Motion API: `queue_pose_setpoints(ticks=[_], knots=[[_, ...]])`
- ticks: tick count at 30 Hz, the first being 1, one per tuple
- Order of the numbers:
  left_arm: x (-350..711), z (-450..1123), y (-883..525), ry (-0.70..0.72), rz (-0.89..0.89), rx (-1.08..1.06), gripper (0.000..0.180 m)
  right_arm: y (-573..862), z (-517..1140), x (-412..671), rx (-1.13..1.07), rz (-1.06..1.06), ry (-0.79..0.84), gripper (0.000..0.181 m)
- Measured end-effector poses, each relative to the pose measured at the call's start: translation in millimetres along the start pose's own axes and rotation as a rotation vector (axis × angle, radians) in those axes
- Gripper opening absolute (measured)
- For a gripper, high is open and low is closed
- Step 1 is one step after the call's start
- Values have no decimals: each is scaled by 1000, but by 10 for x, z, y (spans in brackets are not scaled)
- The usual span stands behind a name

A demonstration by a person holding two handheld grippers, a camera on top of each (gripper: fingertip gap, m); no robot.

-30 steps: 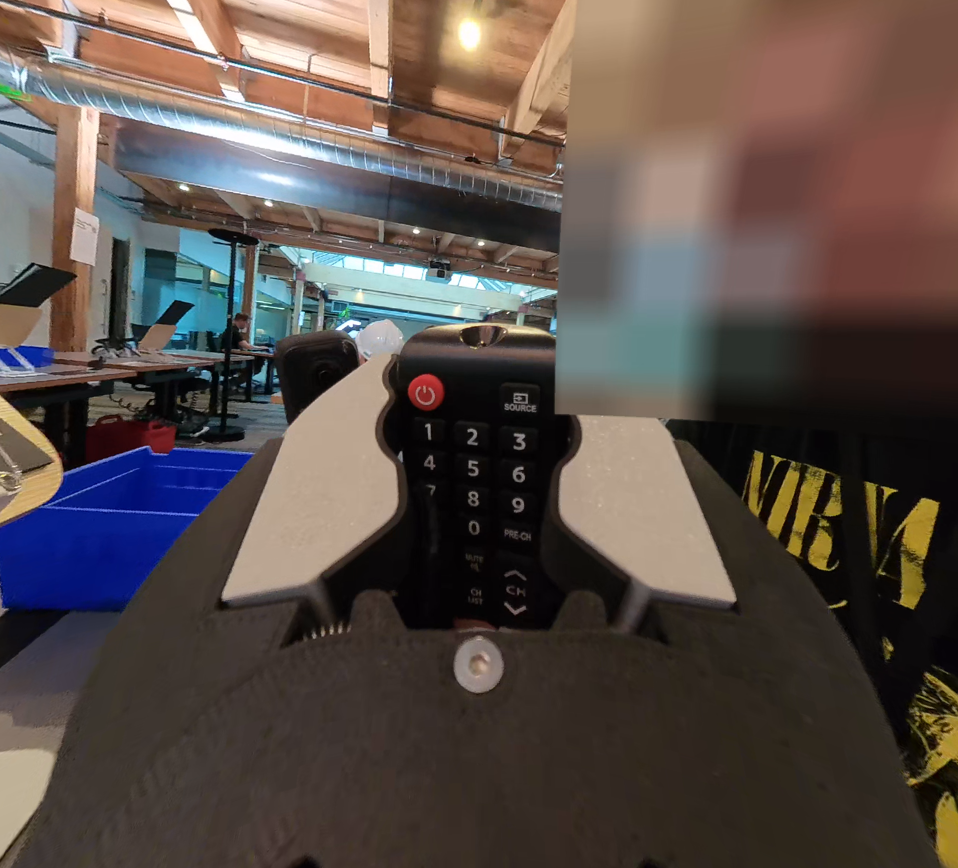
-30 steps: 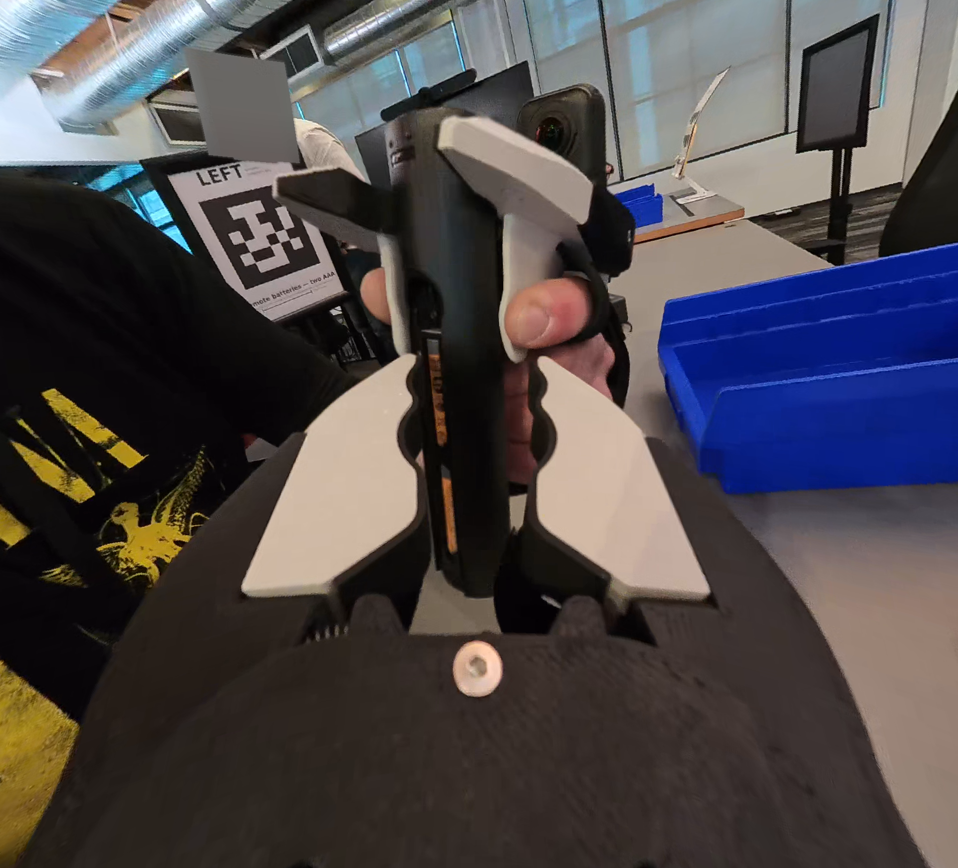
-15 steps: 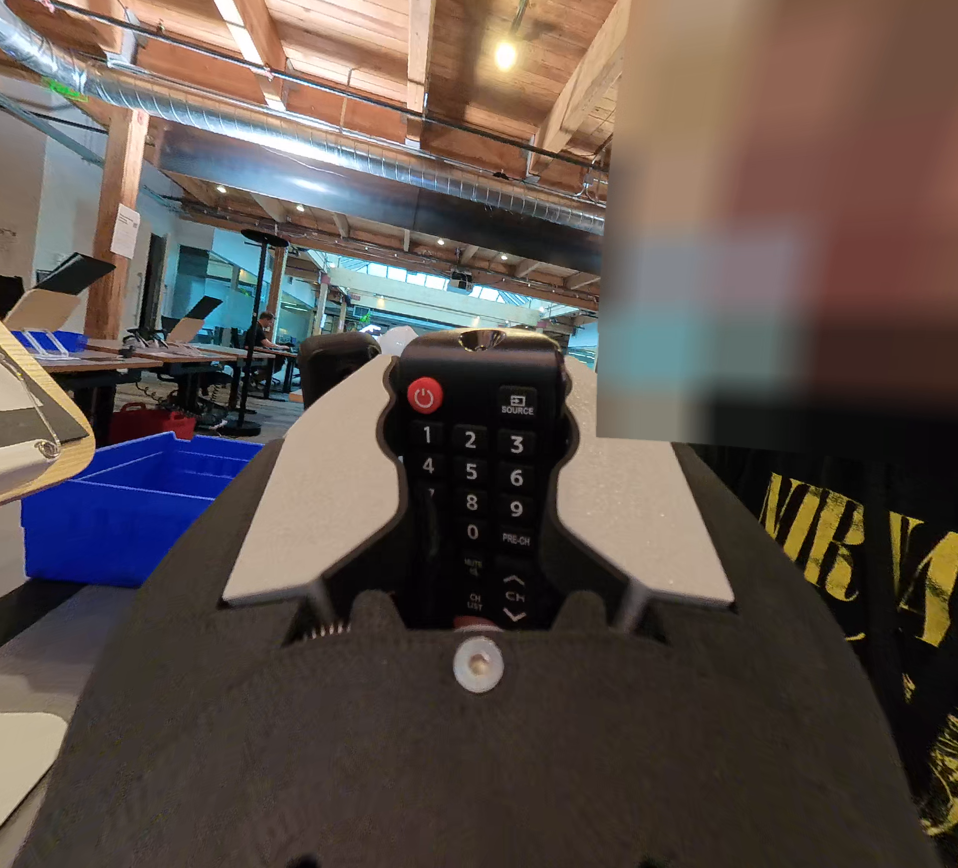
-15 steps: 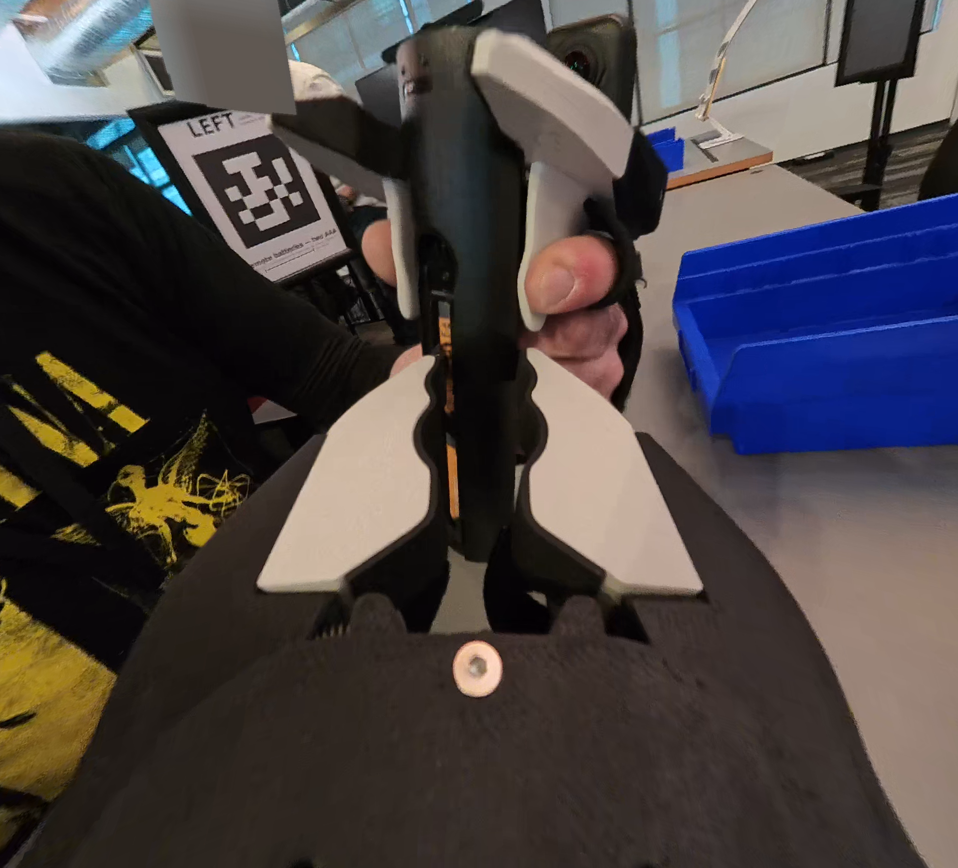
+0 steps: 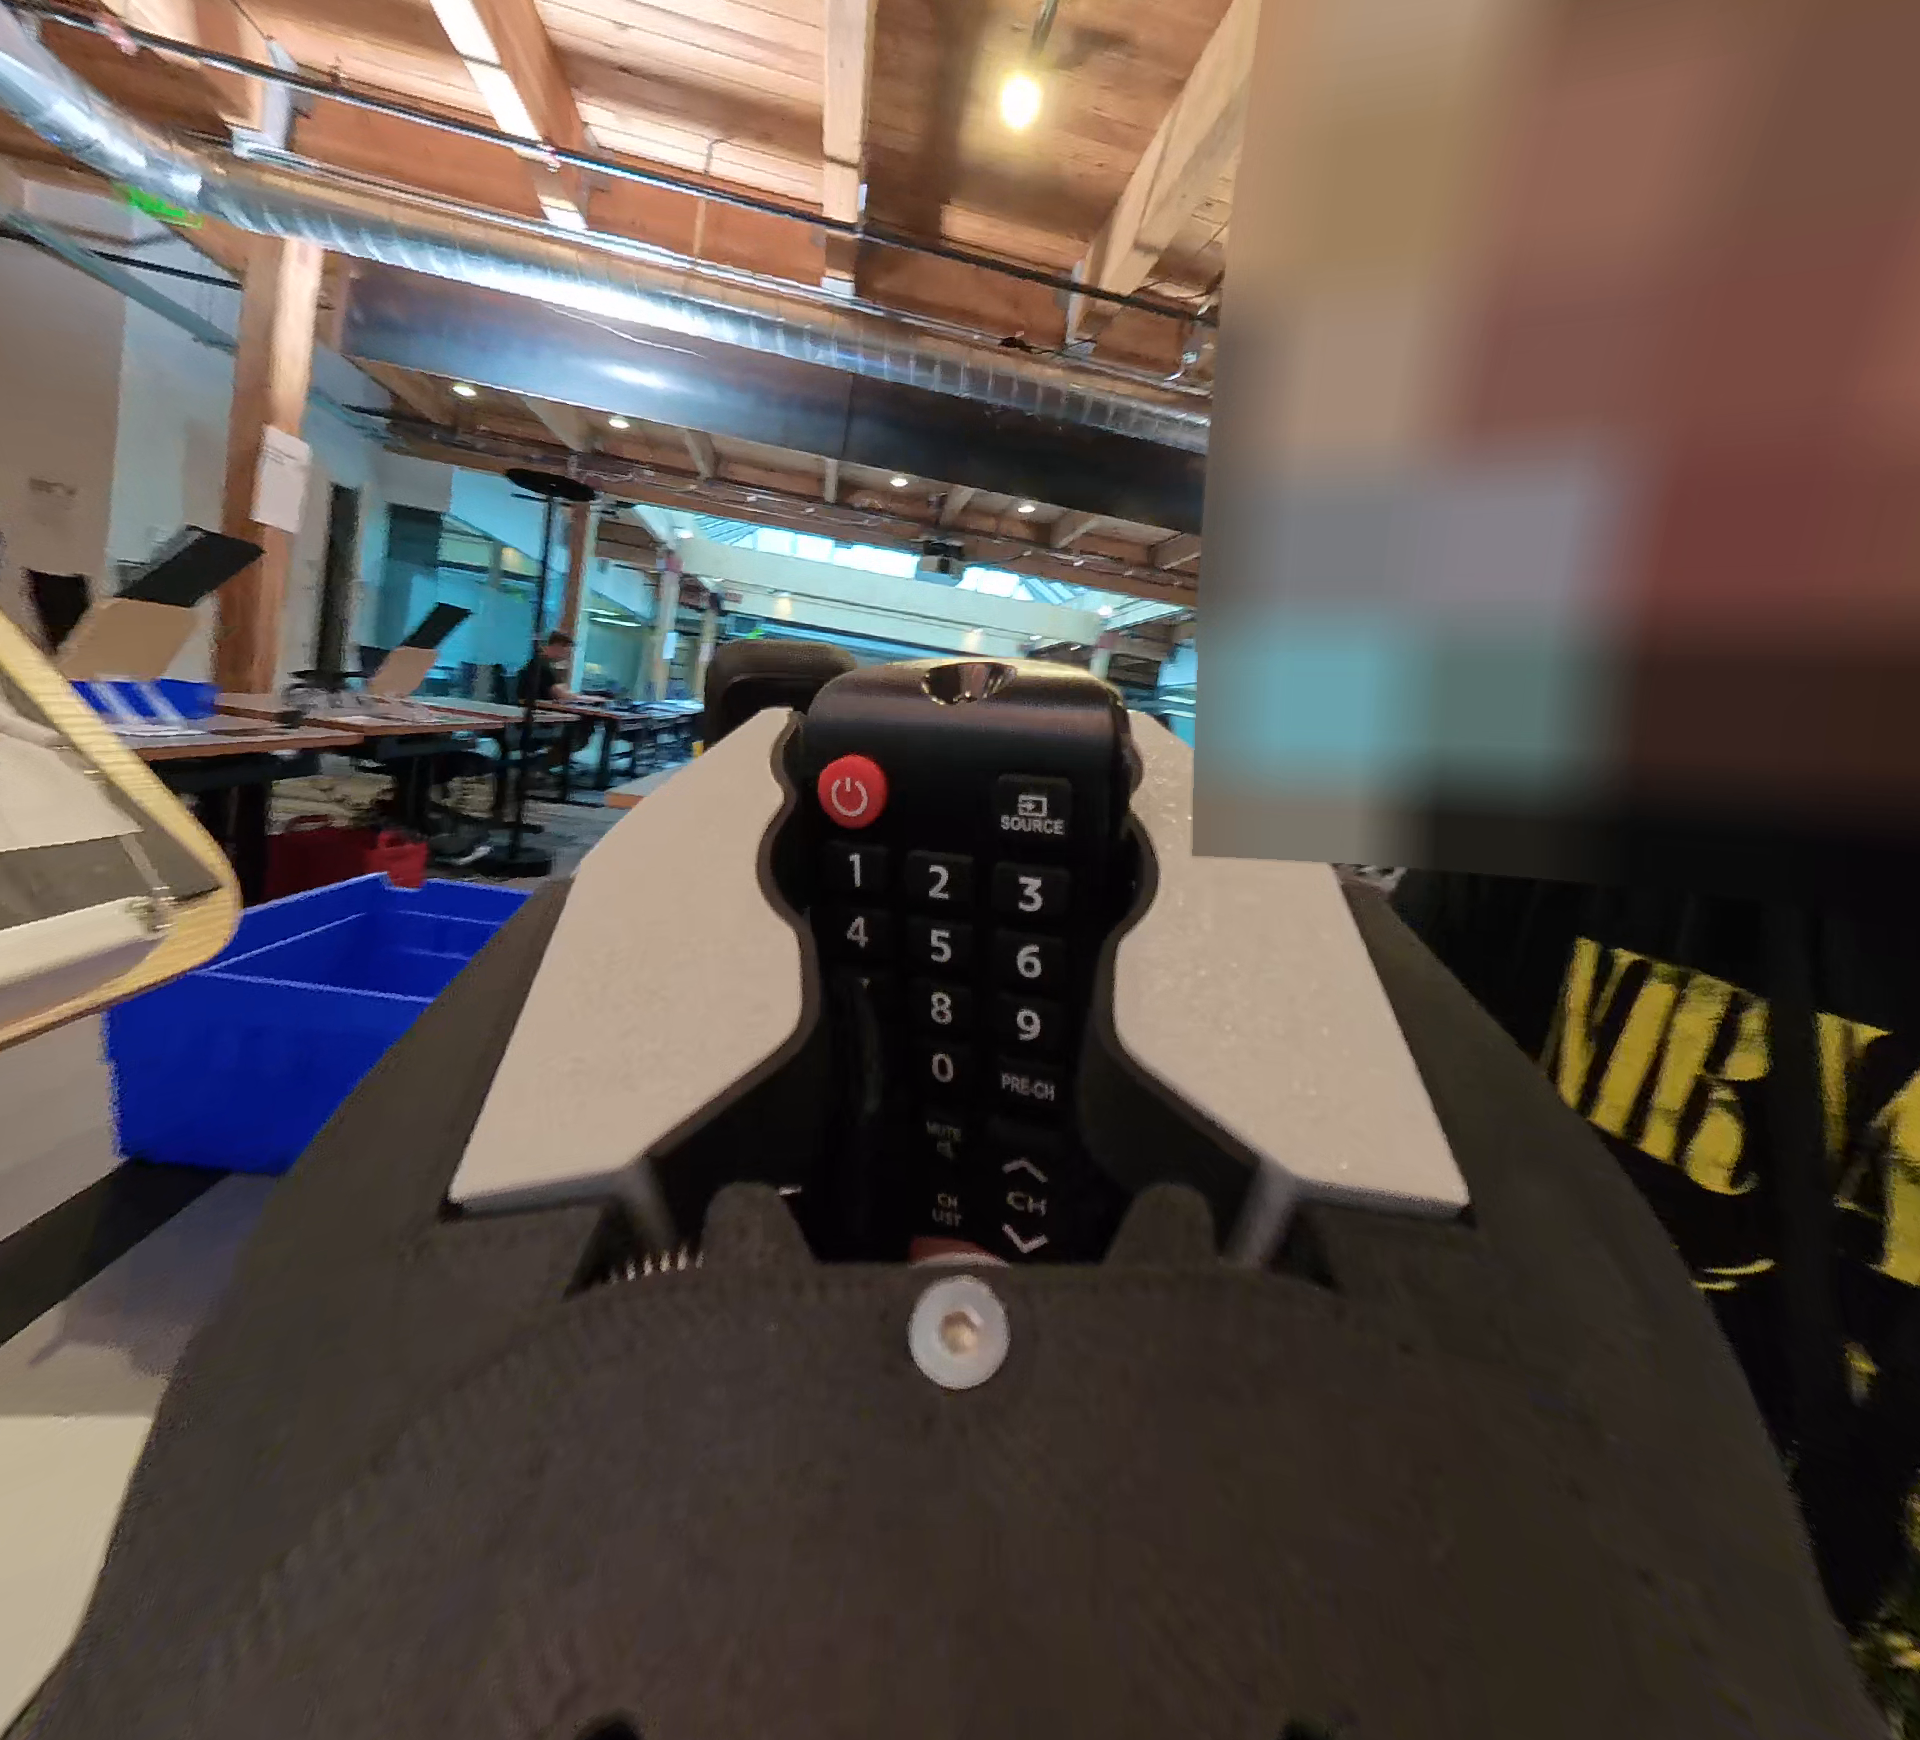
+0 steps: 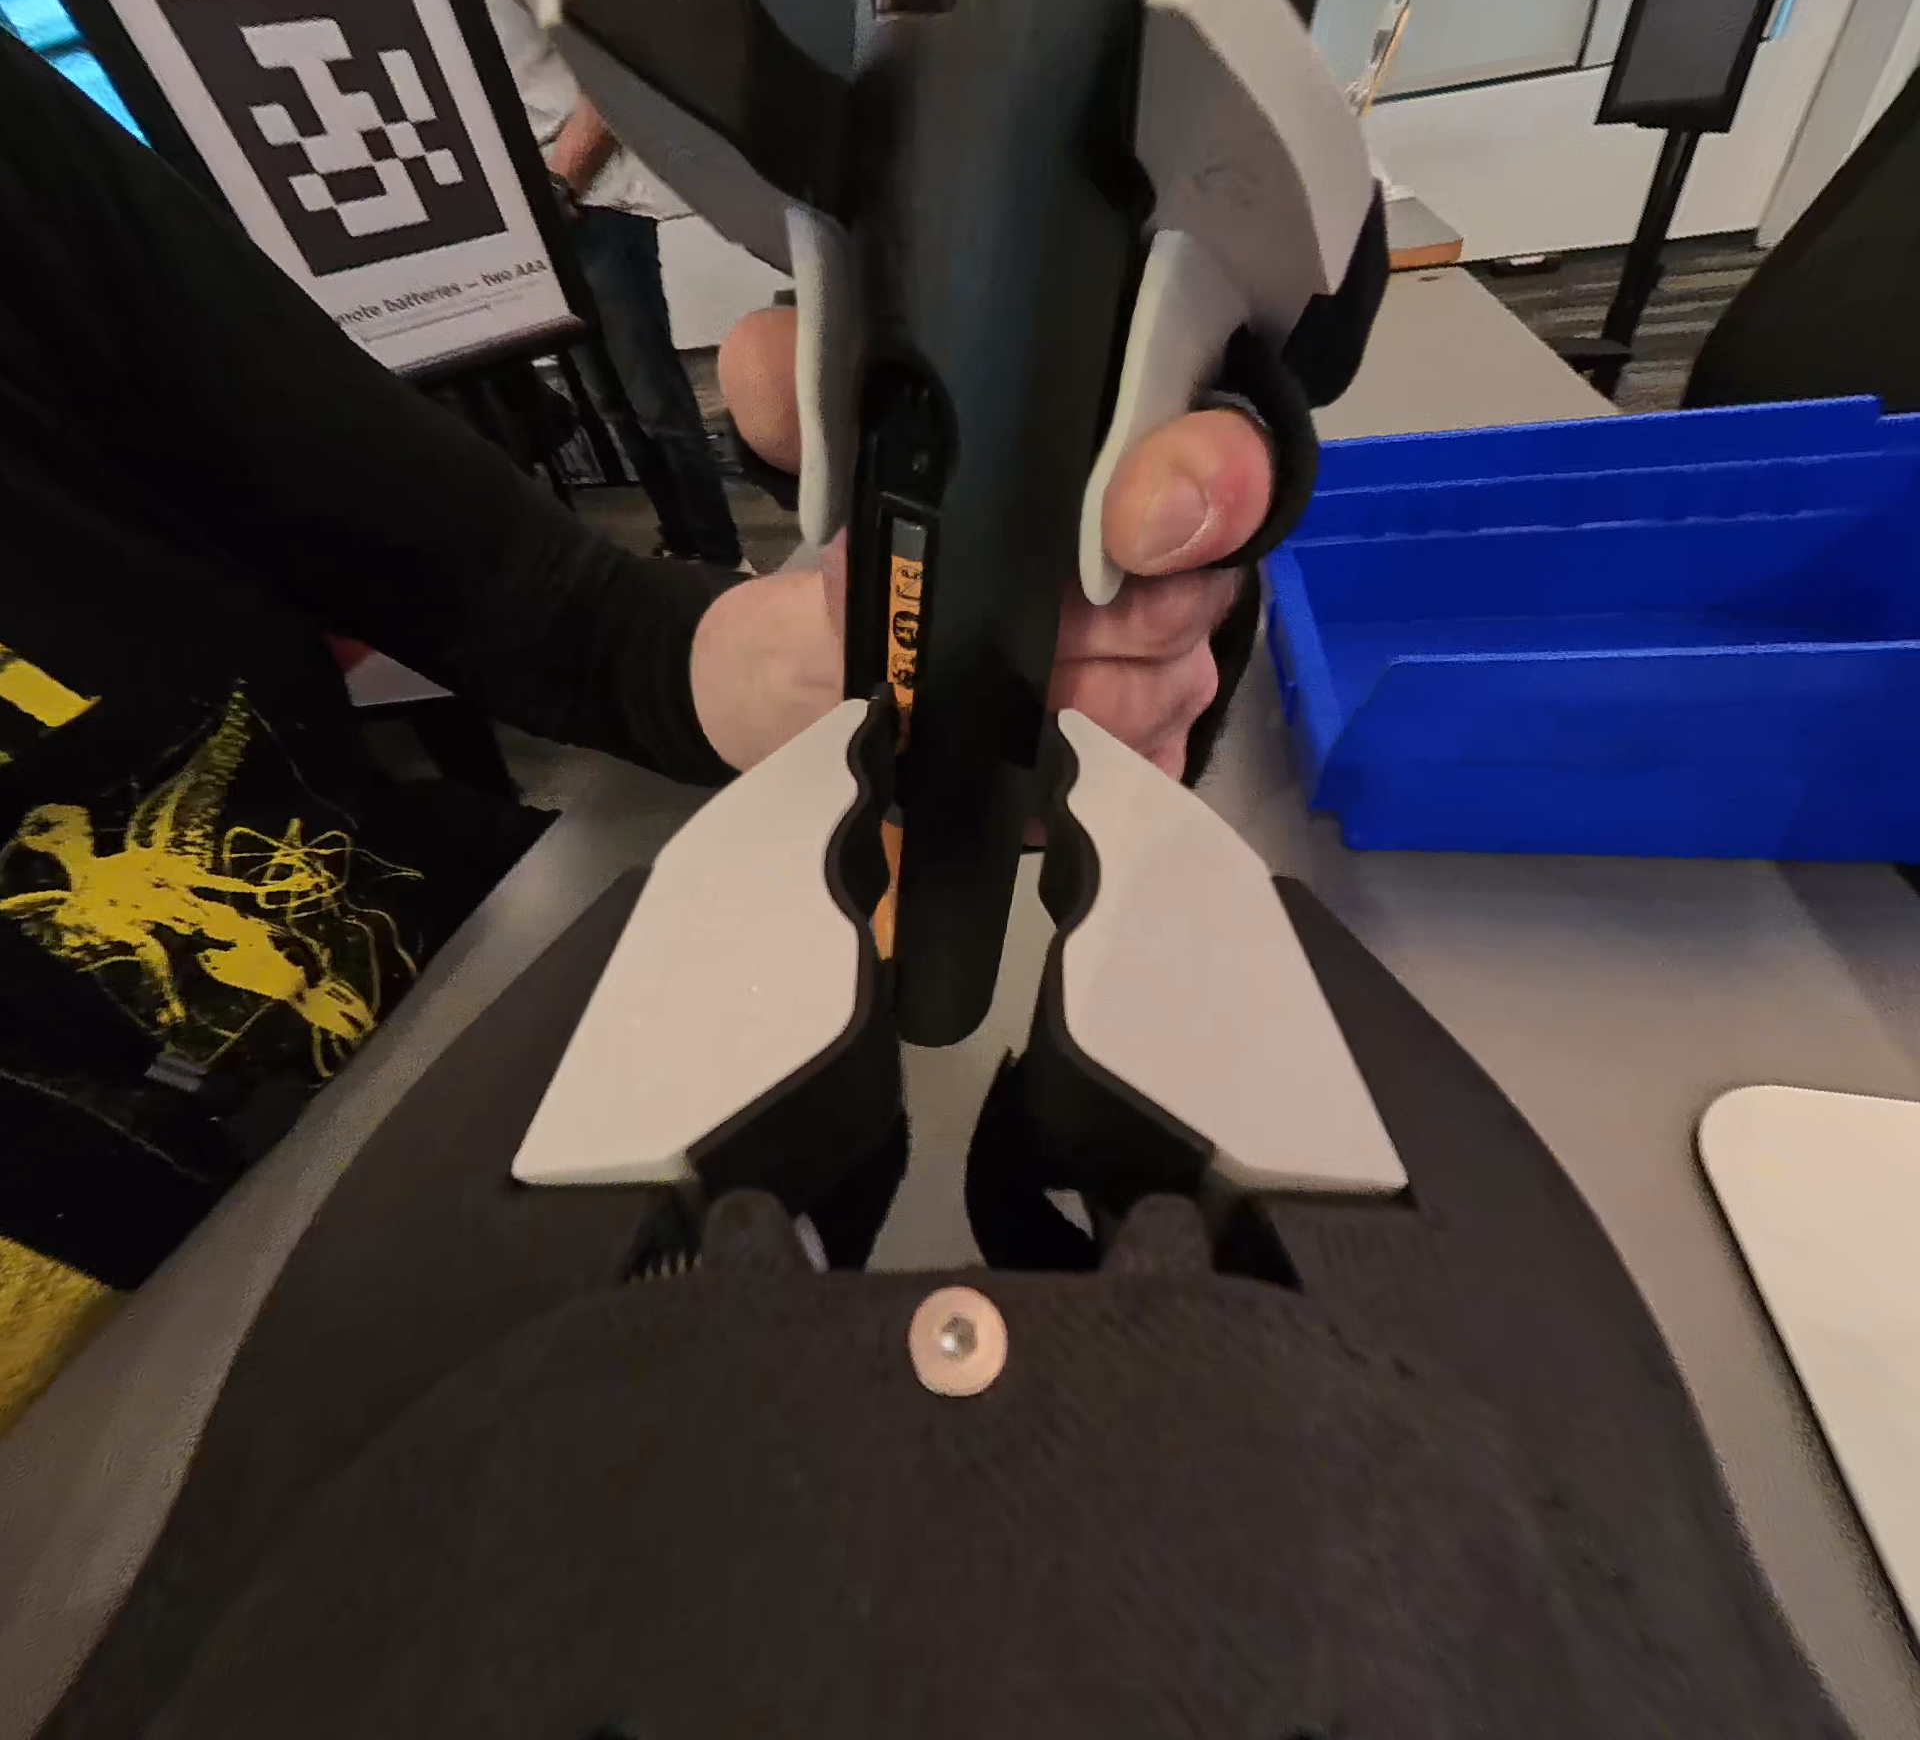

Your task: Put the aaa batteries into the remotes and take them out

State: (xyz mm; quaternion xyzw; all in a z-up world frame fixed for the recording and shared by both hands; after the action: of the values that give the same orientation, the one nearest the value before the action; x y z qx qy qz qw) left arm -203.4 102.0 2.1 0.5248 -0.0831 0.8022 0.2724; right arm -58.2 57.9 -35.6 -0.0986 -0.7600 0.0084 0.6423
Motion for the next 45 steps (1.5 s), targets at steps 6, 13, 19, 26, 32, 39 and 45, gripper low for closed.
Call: queue_pose_setpoints(ticks=[6, 13, 19, 26, 32, 39, 45], knots=[[-18, -66, -58, -49, 55, 96, 48, 13, 27, 11, -126, -6, -108, 28], [107, -131, -43, 0, 54, 63, 49, 90, 34, -45, 1, 116, 9, 34], [40, -84, -36, -32, 33, 10, 49, 125, 147, -215, 130, 155, 66, 31], [15, -65, -83, -159, 15, 36, 40, 135, 52, -267, 155, 99, 14, 20], [58, -257, -115, -445, 107, 217, 38, 180, -56, -258, 92, 153, -112, 20], [29, -418, -117, -524, 67, 399, 24, 250, -34, -308, -81, 114, -135, 25], [-101, -438, -131, -690, 26, 461, 24, 278, 131, -405, -130, 109, -157, 28]])
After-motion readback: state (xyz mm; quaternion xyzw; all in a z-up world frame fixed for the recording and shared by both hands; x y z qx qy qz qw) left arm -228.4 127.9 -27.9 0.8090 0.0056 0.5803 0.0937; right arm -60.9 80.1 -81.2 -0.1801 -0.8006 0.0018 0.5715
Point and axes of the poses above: each gripper's, where its closed fingertips meet, z out along the fingers, x out of its top, y = z × x across the jaws, the point moved 10 cm from there along -z, back along the fingers, and after that the axes turned 4 degrees about -y, right-handed, at the moved point
